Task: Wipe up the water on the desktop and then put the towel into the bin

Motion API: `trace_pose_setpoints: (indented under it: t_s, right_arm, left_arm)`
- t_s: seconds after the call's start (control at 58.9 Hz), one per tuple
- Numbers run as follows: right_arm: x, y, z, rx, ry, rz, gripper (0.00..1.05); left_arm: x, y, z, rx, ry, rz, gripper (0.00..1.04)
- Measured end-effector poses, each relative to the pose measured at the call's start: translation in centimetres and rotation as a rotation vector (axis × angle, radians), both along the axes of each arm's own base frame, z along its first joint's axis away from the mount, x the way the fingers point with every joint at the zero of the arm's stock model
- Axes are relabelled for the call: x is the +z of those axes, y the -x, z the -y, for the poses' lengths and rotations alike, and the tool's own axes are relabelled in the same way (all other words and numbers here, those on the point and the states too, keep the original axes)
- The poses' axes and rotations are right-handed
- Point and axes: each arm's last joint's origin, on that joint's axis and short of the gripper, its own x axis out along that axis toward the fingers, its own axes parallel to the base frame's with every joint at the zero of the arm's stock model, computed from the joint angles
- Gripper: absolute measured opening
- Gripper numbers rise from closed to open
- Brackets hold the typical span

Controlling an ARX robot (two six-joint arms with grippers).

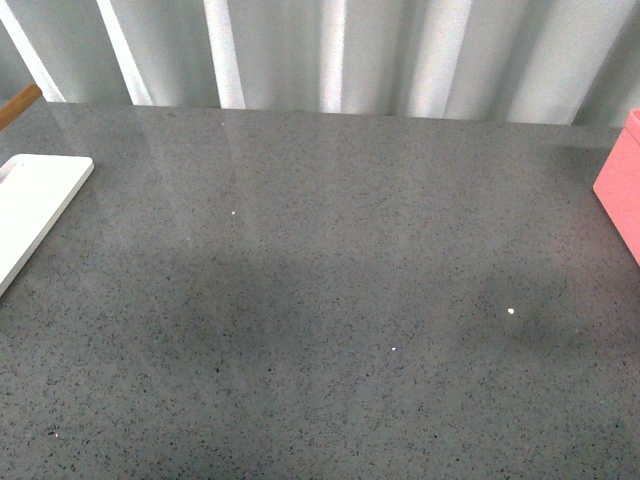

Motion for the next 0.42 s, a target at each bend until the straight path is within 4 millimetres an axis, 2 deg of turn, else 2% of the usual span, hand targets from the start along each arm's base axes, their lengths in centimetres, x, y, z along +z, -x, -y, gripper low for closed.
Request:
trace_pose_setpoints:
  t_s: [0.425]
  right_arm:
    - [0.0,0.0,0.0,0.0,0.0,0.0,0.98]
  left_arm:
    - [0.0,0.0,0.0,0.0,0.0,0.0,0.98]
